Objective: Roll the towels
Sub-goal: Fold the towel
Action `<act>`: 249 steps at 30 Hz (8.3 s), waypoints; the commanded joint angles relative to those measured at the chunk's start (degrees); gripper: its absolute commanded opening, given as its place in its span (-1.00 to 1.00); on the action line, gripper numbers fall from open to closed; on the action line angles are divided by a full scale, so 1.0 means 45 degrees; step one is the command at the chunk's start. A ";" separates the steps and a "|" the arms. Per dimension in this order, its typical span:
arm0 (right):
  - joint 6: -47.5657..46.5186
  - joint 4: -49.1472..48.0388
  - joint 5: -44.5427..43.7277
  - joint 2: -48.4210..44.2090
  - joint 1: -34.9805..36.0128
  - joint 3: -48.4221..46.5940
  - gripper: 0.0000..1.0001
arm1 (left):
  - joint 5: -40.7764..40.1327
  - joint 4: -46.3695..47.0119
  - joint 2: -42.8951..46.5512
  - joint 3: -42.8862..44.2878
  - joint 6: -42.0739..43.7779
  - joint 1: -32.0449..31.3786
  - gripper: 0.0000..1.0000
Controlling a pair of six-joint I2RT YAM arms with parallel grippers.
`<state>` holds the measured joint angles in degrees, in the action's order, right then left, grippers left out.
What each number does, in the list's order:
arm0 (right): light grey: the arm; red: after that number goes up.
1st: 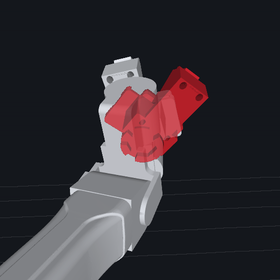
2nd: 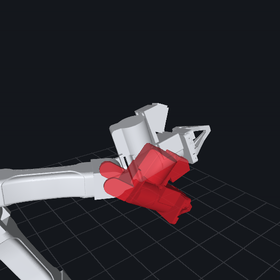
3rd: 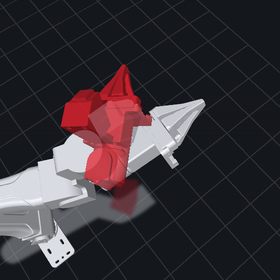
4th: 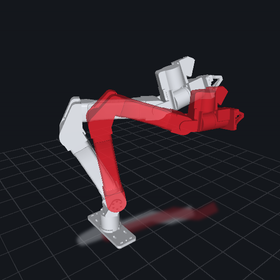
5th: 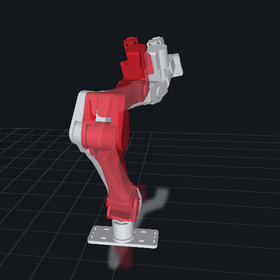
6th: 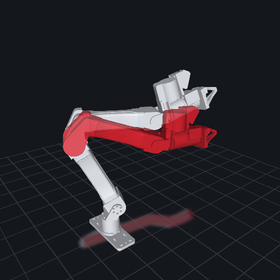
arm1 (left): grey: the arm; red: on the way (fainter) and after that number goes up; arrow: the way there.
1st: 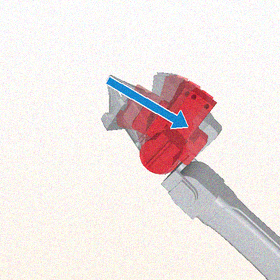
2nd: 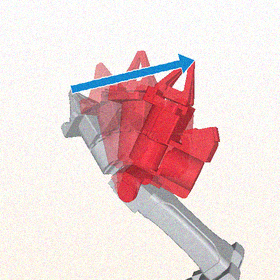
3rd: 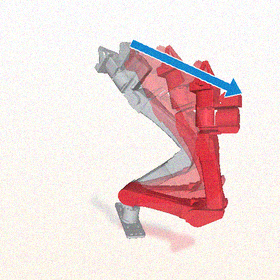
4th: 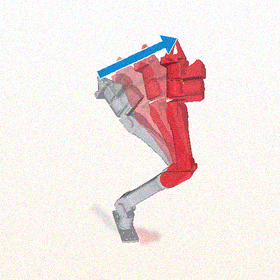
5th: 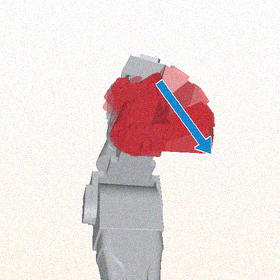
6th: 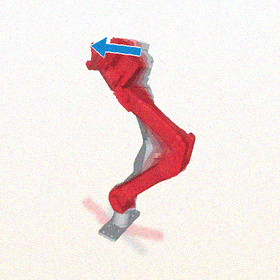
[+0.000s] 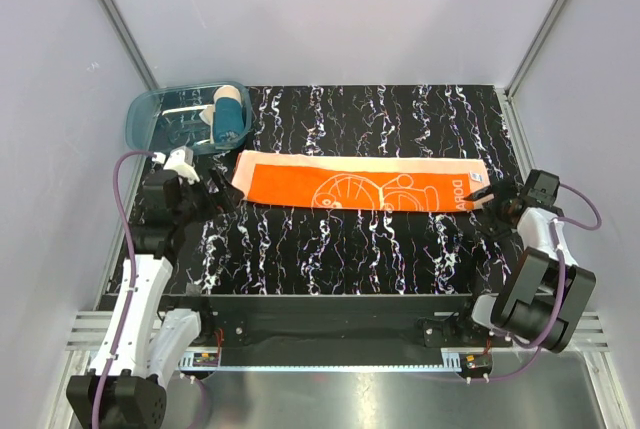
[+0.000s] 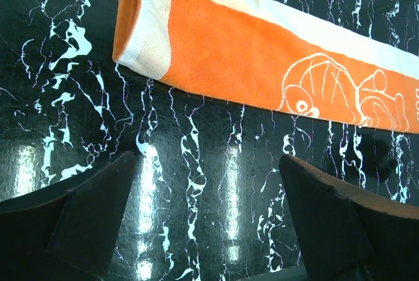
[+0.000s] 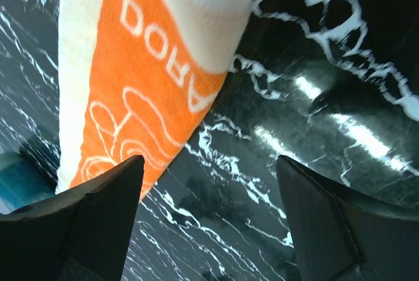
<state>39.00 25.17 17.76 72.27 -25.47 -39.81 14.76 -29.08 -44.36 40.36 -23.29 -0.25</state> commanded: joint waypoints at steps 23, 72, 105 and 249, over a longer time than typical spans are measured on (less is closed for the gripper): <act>0.0375 -0.3950 0.1073 0.3391 -0.2074 -0.0156 0.26 | 0.0176 0.0349 0.0092 -0.0101 0.0253 -0.0139 0.98; -0.0504 0.0969 -0.2579 0.2844 0.4017 -0.7789 -1.00 | 0.0039 0.0330 -0.0240 -0.0082 0.0234 -0.0784 0.98; 0.0181 -0.0103 -0.4259 0.8607 1.3609 -1.4356 -1.00 | 0.0039 0.0232 -0.0103 -0.0062 0.0214 -0.0784 0.98; -0.0152 -0.2623 -0.2814 0.5091 1.1951 -0.3694 -0.84 | -0.3105 0.3669 -1.2293 0.4060 -0.0938 -0.2229 0.01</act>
<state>37.80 16.14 4.19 93.86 29.15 -57.32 2.57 -11.99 -103.33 60.64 -26.68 -10.61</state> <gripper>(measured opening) 0.084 0.504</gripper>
